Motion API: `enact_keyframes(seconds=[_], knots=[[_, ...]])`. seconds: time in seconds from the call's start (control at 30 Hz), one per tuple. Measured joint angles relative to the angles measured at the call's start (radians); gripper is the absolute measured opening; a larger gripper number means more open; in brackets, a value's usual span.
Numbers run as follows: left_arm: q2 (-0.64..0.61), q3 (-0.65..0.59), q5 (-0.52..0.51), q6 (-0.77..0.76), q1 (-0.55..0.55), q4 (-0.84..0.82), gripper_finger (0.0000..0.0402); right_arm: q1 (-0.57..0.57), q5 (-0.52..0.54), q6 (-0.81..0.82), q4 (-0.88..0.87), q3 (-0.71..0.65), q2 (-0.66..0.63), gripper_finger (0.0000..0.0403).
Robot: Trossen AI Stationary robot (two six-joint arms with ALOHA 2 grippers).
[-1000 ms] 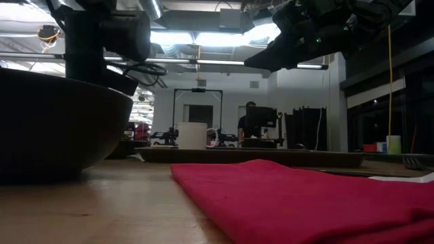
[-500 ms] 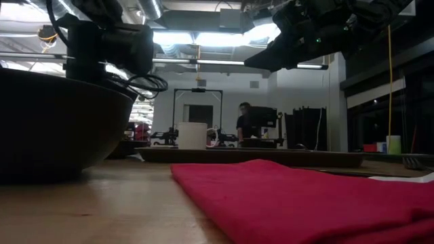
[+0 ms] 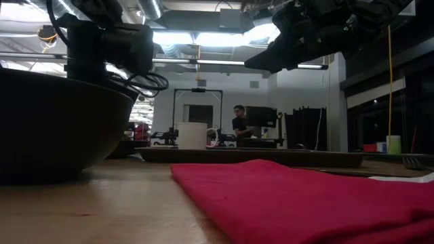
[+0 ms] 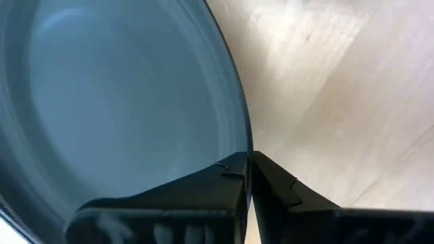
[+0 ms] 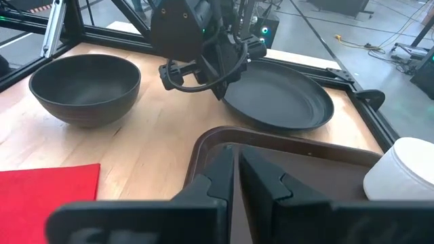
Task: Set up tray
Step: Put the black plate on the left side of the brown serving tray
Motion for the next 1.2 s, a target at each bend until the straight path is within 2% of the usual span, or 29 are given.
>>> enact_keyframes(seconds=[0.1, 0.53, 0.8, 1.2], knots=[[0.000, 0.000, -0.036, -0.005, -0.010, -0.003, 0.0004, 0.000, 0.000, 0.000, 0.000, 0.000, 0.000, 0.0029], [-0.055, 0.004, -0.079, -0.045, -0.056, -0.040, 0.0002, 0.000, 0.000, 0.000, -0.003, 0.000, 0.000, 0.0029], [-0.072, 0.135, -0.144, -0.050, -0.071, -0.150, 0.0002, 0.000, 0.000, -0.001, 0.003, 0.000, 0.000, 0.0029], [-0.072, 0.277, -0.135, 0.088, -0.069, -0.150, 0.0002, 0.000, -0.001, 0.000, 0.003, 0.000, 0.000, 0.0029]])
